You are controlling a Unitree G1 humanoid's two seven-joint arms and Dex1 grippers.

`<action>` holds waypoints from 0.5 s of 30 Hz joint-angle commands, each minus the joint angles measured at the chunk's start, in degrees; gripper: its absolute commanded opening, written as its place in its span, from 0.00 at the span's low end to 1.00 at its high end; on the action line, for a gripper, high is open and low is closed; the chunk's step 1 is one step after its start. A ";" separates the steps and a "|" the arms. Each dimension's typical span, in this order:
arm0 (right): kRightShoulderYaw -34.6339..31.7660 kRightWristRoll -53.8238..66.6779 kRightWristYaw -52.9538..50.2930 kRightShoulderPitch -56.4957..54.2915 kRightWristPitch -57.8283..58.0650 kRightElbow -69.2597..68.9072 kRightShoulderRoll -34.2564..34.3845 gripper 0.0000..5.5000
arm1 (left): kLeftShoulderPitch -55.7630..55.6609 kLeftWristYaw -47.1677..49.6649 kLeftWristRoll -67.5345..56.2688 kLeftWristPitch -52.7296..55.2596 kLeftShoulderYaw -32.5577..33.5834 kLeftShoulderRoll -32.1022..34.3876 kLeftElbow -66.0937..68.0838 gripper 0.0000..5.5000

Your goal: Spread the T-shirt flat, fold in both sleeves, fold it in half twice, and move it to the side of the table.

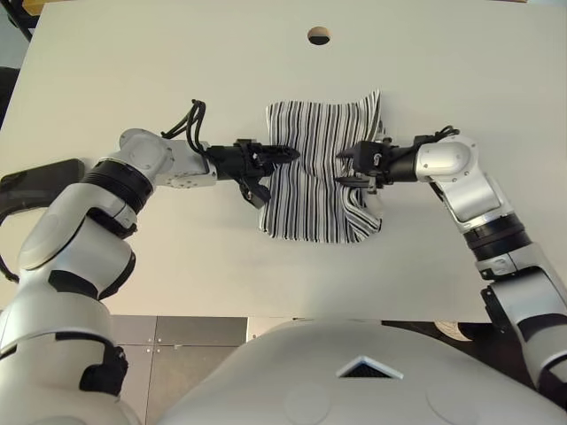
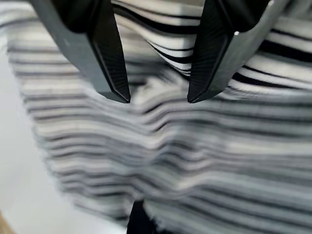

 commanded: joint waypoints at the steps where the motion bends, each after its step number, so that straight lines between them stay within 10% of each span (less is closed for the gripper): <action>1: -0.35 -1.36 2.13 1.64 0.34 -1.87 -4.16 0.40 | 3.70 -4.68 2.46 -0.02 -2.04 0.74 0.10 0.44; 10: -5.68 3.91 2.63 5.84 2.54 -8.78 -8.21 0.40 | 4.21 -6.85 -0.78 -0.76 0.55 1.32 -1.38 0.44; 15: -16.64 21.31 3.36 6.70 6.79 -12.21 -3.27 0.40 | 7.19 -14.68 -21.94 -8.32 10.14 2.93 0.89 0.44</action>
